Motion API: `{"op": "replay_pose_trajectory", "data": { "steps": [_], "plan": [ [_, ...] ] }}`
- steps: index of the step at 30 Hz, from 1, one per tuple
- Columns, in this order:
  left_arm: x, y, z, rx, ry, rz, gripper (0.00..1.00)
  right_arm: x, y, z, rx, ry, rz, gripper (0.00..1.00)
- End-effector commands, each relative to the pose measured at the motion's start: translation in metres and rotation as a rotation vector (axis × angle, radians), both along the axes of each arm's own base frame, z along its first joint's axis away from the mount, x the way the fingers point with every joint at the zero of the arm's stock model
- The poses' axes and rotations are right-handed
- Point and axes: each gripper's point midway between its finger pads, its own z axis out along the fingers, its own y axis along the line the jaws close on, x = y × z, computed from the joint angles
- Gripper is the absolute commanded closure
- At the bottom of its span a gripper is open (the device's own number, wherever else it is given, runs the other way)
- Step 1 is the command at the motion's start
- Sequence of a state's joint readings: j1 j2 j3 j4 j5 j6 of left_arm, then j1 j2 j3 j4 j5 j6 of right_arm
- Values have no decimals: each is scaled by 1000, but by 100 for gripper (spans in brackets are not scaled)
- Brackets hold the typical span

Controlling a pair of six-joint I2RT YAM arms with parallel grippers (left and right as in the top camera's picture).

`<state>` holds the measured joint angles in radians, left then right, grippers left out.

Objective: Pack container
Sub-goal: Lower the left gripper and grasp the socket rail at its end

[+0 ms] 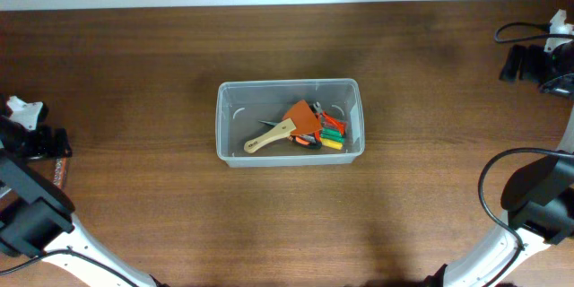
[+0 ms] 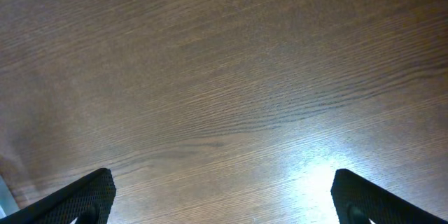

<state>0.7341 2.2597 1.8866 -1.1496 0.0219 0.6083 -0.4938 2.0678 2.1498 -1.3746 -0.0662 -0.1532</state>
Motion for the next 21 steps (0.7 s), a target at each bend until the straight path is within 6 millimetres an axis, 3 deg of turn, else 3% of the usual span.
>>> {"op": "replay_pose_trajectory", "data": {
  "steps": [1, 10, 21],
  "plan": [
    [-2, 2, -6, 23, 35, 14, 1, 1, 2, -2, 8, -1, -4, 1],
    [9, -7, -9, 31, 32, -26, 1, 1, 2, -2, 8, -1, -4, 1],
    [0, -9, -17, 20, 73, -28, 1, 1, 2, -2, 7, -1, -5, 1]
  ]
}}
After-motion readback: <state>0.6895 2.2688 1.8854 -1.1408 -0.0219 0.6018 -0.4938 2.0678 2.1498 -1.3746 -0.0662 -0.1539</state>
